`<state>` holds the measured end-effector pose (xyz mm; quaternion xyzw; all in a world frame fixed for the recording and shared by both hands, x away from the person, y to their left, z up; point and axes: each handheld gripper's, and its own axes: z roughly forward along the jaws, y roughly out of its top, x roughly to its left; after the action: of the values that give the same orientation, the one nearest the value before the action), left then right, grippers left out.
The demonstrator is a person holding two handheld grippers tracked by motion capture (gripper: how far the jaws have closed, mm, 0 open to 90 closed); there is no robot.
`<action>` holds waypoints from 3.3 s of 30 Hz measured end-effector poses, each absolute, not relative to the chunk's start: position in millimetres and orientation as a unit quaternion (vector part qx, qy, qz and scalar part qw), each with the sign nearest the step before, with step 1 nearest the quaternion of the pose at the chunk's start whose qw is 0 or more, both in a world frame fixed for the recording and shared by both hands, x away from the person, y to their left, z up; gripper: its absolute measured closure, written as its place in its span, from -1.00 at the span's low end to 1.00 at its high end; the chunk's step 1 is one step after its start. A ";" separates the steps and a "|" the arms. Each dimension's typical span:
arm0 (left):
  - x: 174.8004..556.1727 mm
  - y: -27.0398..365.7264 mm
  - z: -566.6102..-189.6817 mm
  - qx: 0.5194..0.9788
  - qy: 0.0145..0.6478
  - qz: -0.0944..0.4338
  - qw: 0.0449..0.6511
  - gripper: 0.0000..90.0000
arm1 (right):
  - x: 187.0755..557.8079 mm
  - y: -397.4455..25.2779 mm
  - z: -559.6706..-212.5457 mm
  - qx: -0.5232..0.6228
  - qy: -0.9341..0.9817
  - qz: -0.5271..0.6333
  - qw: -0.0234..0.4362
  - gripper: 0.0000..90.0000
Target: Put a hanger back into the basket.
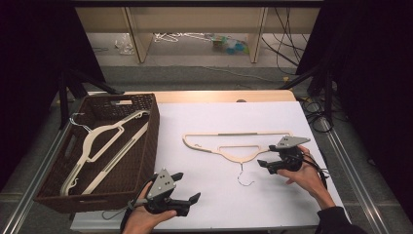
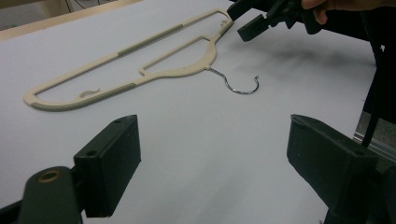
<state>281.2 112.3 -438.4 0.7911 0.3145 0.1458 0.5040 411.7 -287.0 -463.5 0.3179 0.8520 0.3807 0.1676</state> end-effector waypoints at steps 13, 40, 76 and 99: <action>282.6 112.6 -440.0 0.796 0.309 0.144 0.501 -0.60 | 448.1 -287.0 -477.4 0.306 0.876 0.339 0.154 -0.30; 280.1 112.0 -442.7 0.804 0.305 0.141 0.490 -0.55 | 452.9 -284.0 -472.8 0.252 0.921 0.280 0.098 0.26; 283.4 117.2 -444.0 0.810 0.305 0.155 0.477 -0.55 | 390.9 -261.4 -461.8 0.119 0.970 0.213 0.010 0.60; 285.9 116.1 -447.1 0.815 0.303 0.149 0.471 -0.53 | 389.6 -256.4 -461.5 0.092 0.977 0.194 0.009 0.76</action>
<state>285.9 116.1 -447.1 0.8150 0.3032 0.1488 0.4709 389.6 -256.4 -461.5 0.0923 0.9766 0.1938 0.0089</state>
